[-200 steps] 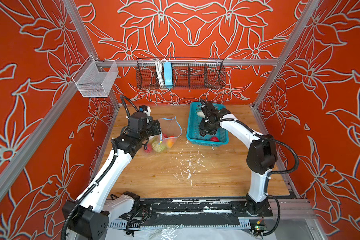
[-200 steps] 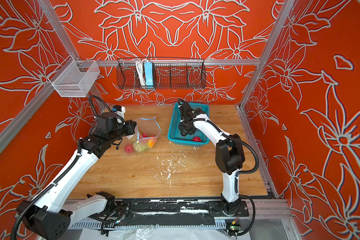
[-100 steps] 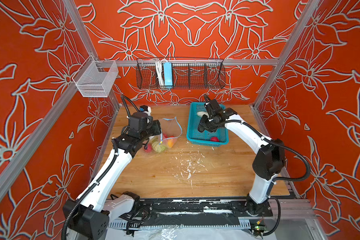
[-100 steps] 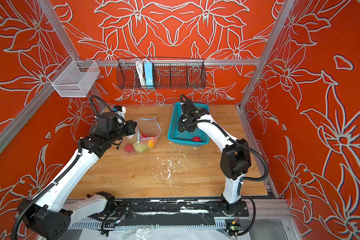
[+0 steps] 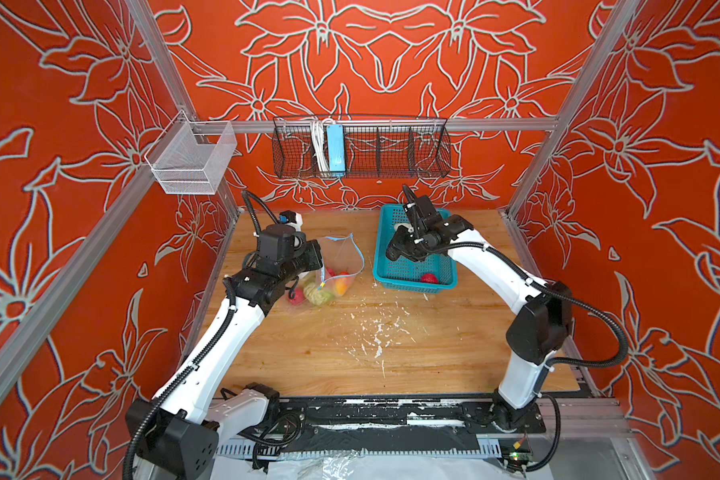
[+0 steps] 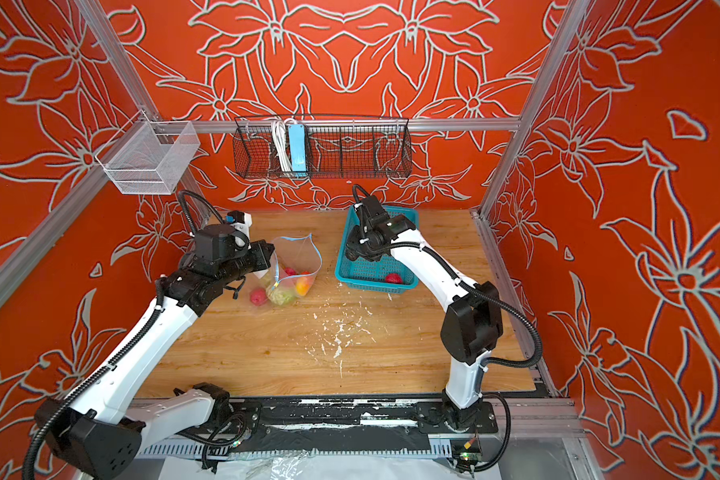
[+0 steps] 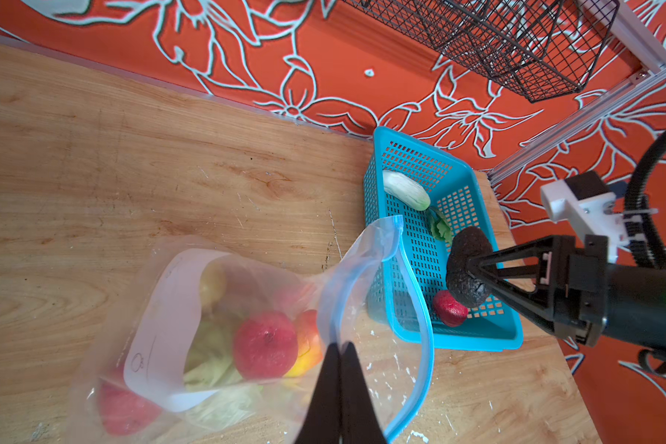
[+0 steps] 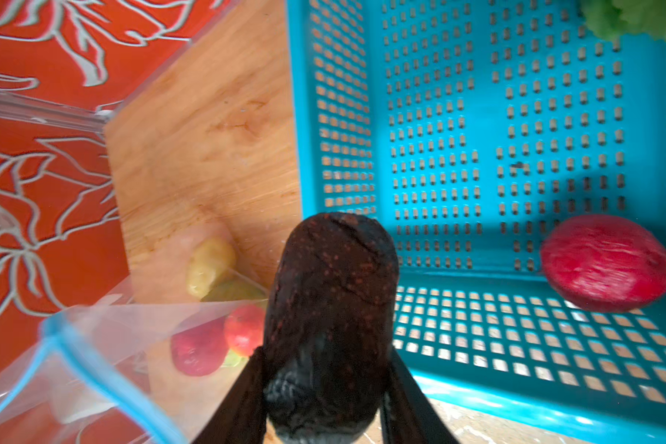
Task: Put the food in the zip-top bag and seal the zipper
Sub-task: 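Lift the dark potato with the right gripper over to the bag opening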
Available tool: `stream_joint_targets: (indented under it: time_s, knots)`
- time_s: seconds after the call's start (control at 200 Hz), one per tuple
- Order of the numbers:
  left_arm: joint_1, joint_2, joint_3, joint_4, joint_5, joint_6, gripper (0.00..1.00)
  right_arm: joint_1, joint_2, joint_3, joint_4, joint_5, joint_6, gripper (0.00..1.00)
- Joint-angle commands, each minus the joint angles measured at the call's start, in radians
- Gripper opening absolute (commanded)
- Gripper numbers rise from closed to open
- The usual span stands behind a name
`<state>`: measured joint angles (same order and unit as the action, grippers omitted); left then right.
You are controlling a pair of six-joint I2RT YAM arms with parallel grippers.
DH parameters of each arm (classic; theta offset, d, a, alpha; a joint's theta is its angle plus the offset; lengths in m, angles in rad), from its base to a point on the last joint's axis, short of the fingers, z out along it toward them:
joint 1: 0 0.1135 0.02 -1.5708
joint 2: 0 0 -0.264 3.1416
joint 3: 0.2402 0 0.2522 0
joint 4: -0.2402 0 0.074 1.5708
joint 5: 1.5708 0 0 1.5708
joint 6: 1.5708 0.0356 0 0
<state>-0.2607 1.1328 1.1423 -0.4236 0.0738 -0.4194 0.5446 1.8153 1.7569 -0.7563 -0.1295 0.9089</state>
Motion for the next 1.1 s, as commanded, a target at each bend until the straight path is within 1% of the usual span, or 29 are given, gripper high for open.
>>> stream_joint_targets:
  time_s: [0.0, 0.315, 0.575, 0.896, 1.096]
  knots:
    - [0.008, -0.002, -0.006, 0.022, 0.009, 0.002, 0.0, 0.028, -0.018, 0.054, 0.028, -0.024, -0.007, 0.37]
    - [0.008, -0.003, -0.005, 0.021, 0.011, 0.001, 0.0, 0.099, -0.009, 0.117, 0.082, -0.032, -0.025, 0.37]
    - [0.008, -0.002, -0.007, 0.023, 0.012, 0.001, 0.0, 0.135, 0.006, 0.157, 0.096, -0.044, -0.035, 0.37]
    - [0.008, -0.008, -0.01, 0.029, 0.014, -0.003, 0.0, 0.171, 0.001, 0.141, 0.16, -0.078, -0.054, 0.37]
    - [0.008, -0.004, -0.007, 0.025, 0.014, 0.0, 0.0, 0.2, 0.007, 0.139, 0.173, -0.081, -0.06, 0.37]
